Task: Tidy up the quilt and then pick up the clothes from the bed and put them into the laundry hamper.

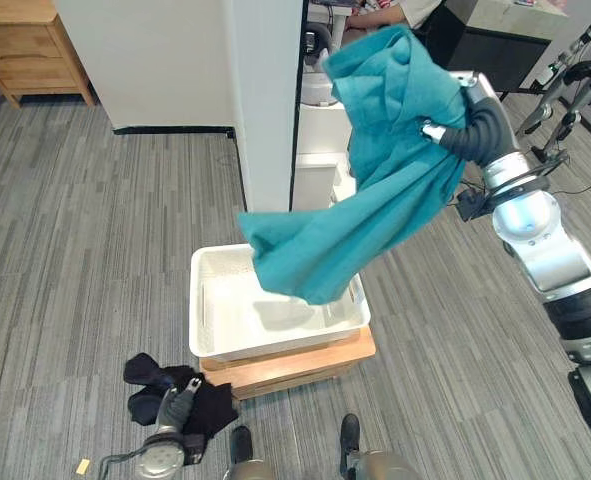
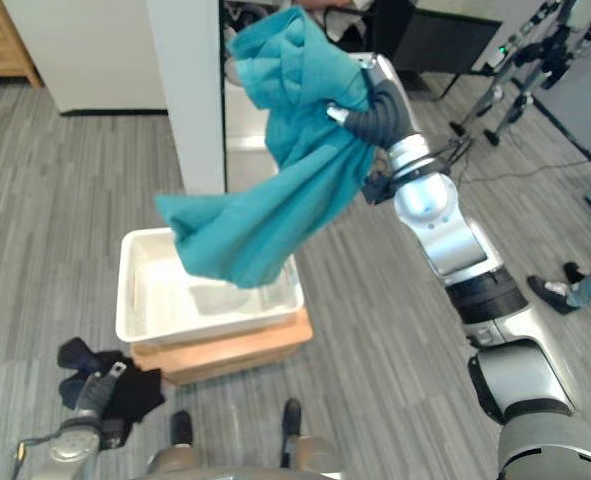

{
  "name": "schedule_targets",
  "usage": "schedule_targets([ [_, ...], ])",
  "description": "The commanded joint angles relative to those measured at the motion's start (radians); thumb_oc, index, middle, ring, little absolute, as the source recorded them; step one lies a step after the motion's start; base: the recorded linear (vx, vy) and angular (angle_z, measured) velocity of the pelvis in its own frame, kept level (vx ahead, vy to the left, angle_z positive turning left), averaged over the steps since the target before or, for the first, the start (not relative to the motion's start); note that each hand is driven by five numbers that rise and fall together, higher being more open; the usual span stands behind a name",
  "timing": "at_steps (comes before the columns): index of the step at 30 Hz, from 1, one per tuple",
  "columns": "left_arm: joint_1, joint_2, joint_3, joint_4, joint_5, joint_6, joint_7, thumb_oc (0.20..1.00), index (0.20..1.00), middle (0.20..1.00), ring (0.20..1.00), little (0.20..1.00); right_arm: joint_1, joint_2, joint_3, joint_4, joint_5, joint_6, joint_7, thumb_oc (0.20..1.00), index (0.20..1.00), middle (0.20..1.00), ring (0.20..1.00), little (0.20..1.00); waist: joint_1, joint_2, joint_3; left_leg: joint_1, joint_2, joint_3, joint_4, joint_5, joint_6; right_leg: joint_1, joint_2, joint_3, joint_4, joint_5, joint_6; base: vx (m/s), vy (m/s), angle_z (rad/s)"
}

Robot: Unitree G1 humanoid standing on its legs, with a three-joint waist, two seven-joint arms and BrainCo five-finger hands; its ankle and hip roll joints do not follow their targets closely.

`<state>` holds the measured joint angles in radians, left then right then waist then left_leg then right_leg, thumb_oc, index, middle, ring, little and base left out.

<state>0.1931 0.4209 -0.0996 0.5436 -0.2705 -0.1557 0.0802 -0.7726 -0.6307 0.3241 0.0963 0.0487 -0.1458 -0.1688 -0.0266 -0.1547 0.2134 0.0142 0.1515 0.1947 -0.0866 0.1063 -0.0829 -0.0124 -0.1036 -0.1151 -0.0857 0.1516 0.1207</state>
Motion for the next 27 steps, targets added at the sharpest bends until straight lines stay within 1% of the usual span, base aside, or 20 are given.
schedule_targets([
  [1,-0.084,0.080,0.033,-0.149,-0.058,-0.091,0.002,0.200,0.200,0.200,0.200,0.200,-0.016,0.082,0.029,0.010,-0.005,-0.017,0.015,0.200,0.200,0.200,0.200,0.200,0.041,0.021,0.008,0.065,-0.022,0.015,-0.001,-0.156,0.006,0.009,-0.063,-0.028,-0.002,-0.130,0.043,-0.03,-0.057,0.19],
  [4,-0.098,0.104,0.047,-0.268,-0.068,-0.108,-0.007,0.200,0.200,0.200,0.200,0.200,0.055,0.194,0.071,0.078,-0.039,-0.005,0.037,0.200,0.200,0.200,0.200,0.200,0.058,0.039,0.028,0.042,-0.020,-0.002,-0.001,-0.146,0.001,-0.001,-0.062,-0.040,-0.002,-0.133,0.038,-0.02,-0.052,0.09],
  [6,-0.130,0.119,0.049,-0.345,-0.088,-0.129,-0.014,0.200,0.200,0.200,0.200,0.200,0.092,0.246,0.106,0.163,-0.058,0.005,0.046,0.200,0.200,0.200,0.200,0.200,0.065,0.052,0.045,0.028,-0.020,-0.012,-0.001,-0.140,-0.002,-0.007,-0.063,-0.046,-0.002,-0.134,0.036,-0.02,-0.055,0.24],
  [7,-0.150,0.126,0.049,-0.378,-0.098,-0.138,-0.018,0.200,0.200,0.200,0.200,0.200,0.102,0.258,0.121,0.204,-0.072,0.015,0.051,0.200,0.200,0.200,0.200,0.200,0.067,0.058,0.053,0.020,-0.020,-0.018,-0.001,-0.136,-0.004,-0.011,-0.062,-0.048,-0.002,-0.135,0.035,-0.04,-0.062,0.37],
  [8,-0.185,0.142,0.046,-0.421,-0.104,-0.151,-0.023,0.200,0.200,0.200,0.200,0.200,0.105,0.262,0.144,0.254,-0.109,0.025,0.058,0.755,0.755,0.755,0.755,0.755,0.070,0.066,0.063,0.009,-0.019,-0.025,-0.001,-0.131,-0.008,-0.017,-0.063,-0.051,-0.002,-0.135,0.034,-0.04,-0.061,0.28],
  [9,-0.212,0.155,0.045,-0.447,-0.108,-0.163,-0.023,0.200,0.200,0.200,0.200,0.200,0.096,0.252,0.160,0.289,-0.156,0.038,0.055,1.000,1.000,1.000,1.000,1.000,0.071,0.071,0.066,0.002,-0.019,-0.028,-0.001,-0.129,-0.011,-0.022,-0.063,-0.054,-0.002,-0.136,0.034,-0.02,-0.060,0.30],
  [11,-0.244,0.177,0.060,-0.522,-0.115,-0.182,-0.023,0.200,0.200,0.200,0.200,0.200,0.059,0.212,0.205,0.339,-0.333,0.061,0.047,1.000,1.000,1.000,1.000,1.000,0.072,0.083,0.071,-0.004,-0.014,-0.033,-0.001,-0.128,-0.017,-0.023,-0.062,-0.061,-0.002,-0.143,0.034,0.02,-0.045,0.21],
  [12,-0.250,0.189,0.078,-0.574,-0.107,-0.191,-0.014,0.200,0.200,0.200,0.200,0.200,0.034,0.184,0.236,0.371,-0.474,0.087,0.038,1.000,1.000,1.000,1.000,1.000,0.071,0.087,0.068,-0.009,-0.012,-0.032,-0.001,-0.124,-0.021,-0.028,-0.062,-0.063,-0.002,-0.145,0.034,0.02,-0.024,0.13],
  [13,-0.256,0.191,0.087,-0.608,-0.101,-0.202,0.001,0.200,0.200,0.200,0.200,0.200,0.021,0.172,0.253,0.406,-0.567,0.108,0.021,1.000,1.000,1.000,1.000,1.000,0.070,0.089,0.065,-0.011,-0.011,-0.032,-0.001,-0.123,-0.022,-0.030,-0.062,-0.061,-0.002,-0.148,0.034,0.02,-0.014,0.10],
  [14,-0.265,0.193,0.095,-0.652,-0.080,-0.212,0.019,0.200,0.200,0.200,0.200,0.200,0.020,0.176,0.269,0.446,-0.663,0.122,-0.002,1.000,1.000,1.000,1.000,1.000,0.066,0.094,0.062,-0.012,-0.008,-0.029,-0.001,-0.123,-0.023,-0.031,-0.062,-0.059,-0.002,-0.150,0.034,0.00,0.000,0.00],
  [16,-0.311,0.200,0.106,-0.717,-0.031,-0.226,0.069,0.200,0.200,0.200,0.200,0.200,0.052,0.190,0.282,0.501,-0.775,0.140,-0.055,1.000,1.000,1.000,1.000,1.000,0.051,0.099,0.056,-0.012,-0.002,-0.025,-0.001,-0.124,-0.028,-0.032,-0.059,-0.054,-0.002,-0.152,0.033,0.00,0.000,0.00],
  [18,-0.384,0.217,0.089,-0.748,0.038,-0.223,0.111,0.200,0.200,0.200,0.200,0.200,0.107,0.190,0.276,0.507,-0.840,0.159,-0.083,1.000,1.000,1.000,1.000,1.000,0.030,0.104,0.051,-0.007,0.001,-0.021,-0.001,-0.128,-0.028,-0.032,-0.057,-0.047,-0.002,-0.154,0.034,0.04,0.001,-0.03],
  [19,-0.475,0.223,0.054,-0.749,0.100,-0.208,0.143,0.200,0.200,0.200,0.200,0.200,0.179,0.162,0.250,0.463,-0.874,0.167,-0.095,1.000,1.000,1.000,1.000,1.000,-0.007,0.106,0.048,0.003,0.004,-0.011,-0.001,-0.133,-0.029,-0.031,-0.055,-0.040,-0.002,-0.155,0.037,0.04,0.001,-0.04],
  [20,-0.480,0.222,0.048,-0.746,0.103,-0.208,0.145,0.200,0.200,0.200,0.200,0.200,0.185,0.159,0.245,0.457,-0.876,0.169,-0.092,1.000,1.000,1.000,1.000,1.000,-0.004,0.106,0.047,0.002,0.004,-0.011,-0.001,-0.133,-0.029,-0.031,-0.055,-0.040,-0.002,-0.155,0.037,0.03,0.001,-0.19],
  [21,-0.520,0.225,0.028,-0.735,0.135,-0.204,0.161,0.200,0.200,0.200,0.200,0.200,0.224,0.137,0.220,0.418,-0.887,0.167,-0.097,1.000,1.000,1.000,1.000,1.000,-0.020,0.108,0.048,0.006,0.004,-0.006,-0.001,-0.136,-0.029,-0.034,-0.055,-0.033,-0.002,-0.154,0.038,0.01,0.003,-0.21],
  [24,-0.616,0.206,-0.024,-0.665,0.201,-0.182,0.216,0.200,0.200,0.200,0.200,0.200,0.348,0.076,0.125,0.276,-0.869,0.161,-0.115,1.000,1.000,1.000,1.000,1.000,-0.082,0.115,0.051,0.025,0.006,0.022,-0.001,-0.152,-0.026,-0.044,-0.052,-0.008,-0.002,-0.153,0.045,0.02,0.012,-0.22],
  [25,-0.634,0.196,-0.044,-0.613,0.224,-0.170,0.232,0.200,0.200,0.200,0.200,0.200,0.383,0.061,0.093,0.228,-0.857,0.155,-0.116,1.000,1.000,1.000,1.000,1.000,-0.094,0.115,0.051,0.027,0.007,0.038,-0.001,-0.150,-0.025,-0.056,-0.052,0.008,-0.002,-0.144,0.046,-0.01,0.022,-0.47],
  [26,-0.642,0.183,-0.060,-0.568,0.234,-0.159,0.241,0.200,0.200,0.200,0.200,0.200,0.405,0.054,0.070,0.190,-0.847,0.150,-0.120,1.000,1.000,1.000,1.000,1.000,-0.110,0.116,0.052,0.031,0.008,0.054,-0.001,-0.153,-0.025,-0.064,-0.051,0.022,-0.002,-0.141,0.048,0.01,0.031,-0.65],
  [27,-0.641,0.172,-0.074,-0.517,0.244,-0.145,0.240,0.200,0.200,0.200,0.200,0.200,0.424,0.053,0.058,0.160,-0.835,0.140,-0.127,1.000,1.000,1.000,1.000,1.000,-0.135,0.119,0.053,0.042,0.010,0.074,-0.001,-0.162,-0.024,-0.068,-0.049,0.038,-0.002,-0.142,0.053,0.03,0.023,-0.86],
])
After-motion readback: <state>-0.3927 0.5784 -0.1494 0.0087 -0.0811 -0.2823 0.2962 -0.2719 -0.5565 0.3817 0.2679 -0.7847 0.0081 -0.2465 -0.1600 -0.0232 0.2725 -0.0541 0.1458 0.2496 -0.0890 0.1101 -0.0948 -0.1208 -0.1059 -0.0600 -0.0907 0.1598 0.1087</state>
